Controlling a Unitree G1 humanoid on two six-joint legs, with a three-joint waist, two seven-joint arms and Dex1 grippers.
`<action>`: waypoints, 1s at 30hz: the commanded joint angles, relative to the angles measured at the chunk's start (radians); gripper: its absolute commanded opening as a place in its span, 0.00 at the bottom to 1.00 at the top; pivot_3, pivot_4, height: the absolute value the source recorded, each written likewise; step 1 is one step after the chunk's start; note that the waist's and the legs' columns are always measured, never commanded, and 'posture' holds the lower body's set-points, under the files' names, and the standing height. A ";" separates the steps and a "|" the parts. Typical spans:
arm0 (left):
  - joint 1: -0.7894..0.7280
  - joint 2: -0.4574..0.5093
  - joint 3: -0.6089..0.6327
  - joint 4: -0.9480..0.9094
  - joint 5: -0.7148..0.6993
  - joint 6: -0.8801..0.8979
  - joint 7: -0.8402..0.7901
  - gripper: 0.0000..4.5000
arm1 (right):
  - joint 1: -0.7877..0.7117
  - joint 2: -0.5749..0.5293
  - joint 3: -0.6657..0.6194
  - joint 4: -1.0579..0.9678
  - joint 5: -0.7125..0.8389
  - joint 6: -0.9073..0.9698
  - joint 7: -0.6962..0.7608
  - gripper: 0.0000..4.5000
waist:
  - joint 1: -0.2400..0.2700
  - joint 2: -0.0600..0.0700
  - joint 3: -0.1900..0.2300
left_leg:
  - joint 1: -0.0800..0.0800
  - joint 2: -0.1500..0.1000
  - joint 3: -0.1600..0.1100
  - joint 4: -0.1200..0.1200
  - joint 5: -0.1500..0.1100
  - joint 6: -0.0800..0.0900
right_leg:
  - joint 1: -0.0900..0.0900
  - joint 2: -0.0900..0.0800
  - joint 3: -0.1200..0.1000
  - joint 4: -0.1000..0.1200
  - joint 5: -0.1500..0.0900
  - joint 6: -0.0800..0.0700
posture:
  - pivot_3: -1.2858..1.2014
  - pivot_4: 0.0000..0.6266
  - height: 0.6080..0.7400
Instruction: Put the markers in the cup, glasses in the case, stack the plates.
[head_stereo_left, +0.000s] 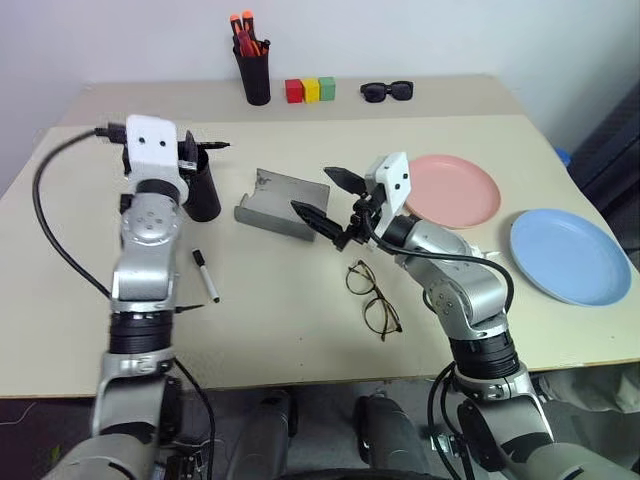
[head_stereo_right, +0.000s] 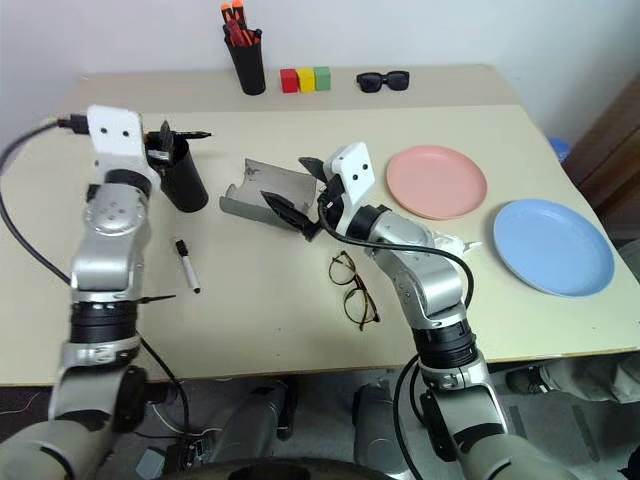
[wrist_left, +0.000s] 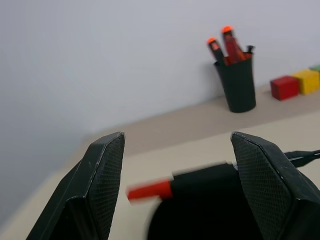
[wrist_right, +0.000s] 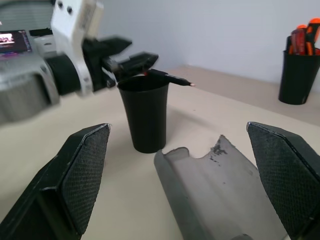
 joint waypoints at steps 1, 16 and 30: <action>-0.044 0.119 -0.055 0.039 0.032 -0.010 -0.147 0.77 | -0.020 0.006 -0.001 -0.018 0.006 -0.013 0.002 1.00 | 0.000 0.000 0.000 | 0.000 0.000 0.000 0.000 0.000 0.000 | 0.000 0.000 0.000 0.000 0.000 0.000 | 0.52 0.24 1.00; -0.181 0.283 -0.177 0.230 0.037 0.033 -0.518 0.77 | -0.021 0.016 -0.001 -0.011 -0.005 -0.025 -0.005 1.00 | 0.000 0.000 0.000 | 0.000 0.000 0.000 -0.003 0.001 -0.001 | -0.001 0.000 0.000 -0.001 0.000 0.000 | 0.52 0.24 1.00; -0.294 0.249 -0.195 0.397 0.080 0.018 -0.505 0.65 | -0.019 0.016 -0.003 -0.014 -0.011 -0.029 -0.010 1.00 | 0.000 0.000 0.000 | 0.000 0.000 0.000 -0.003 0.001 -0.001 | -0.001 0.000 0.000 0.000 0.000 0.000 | 0.52 0.24 1.00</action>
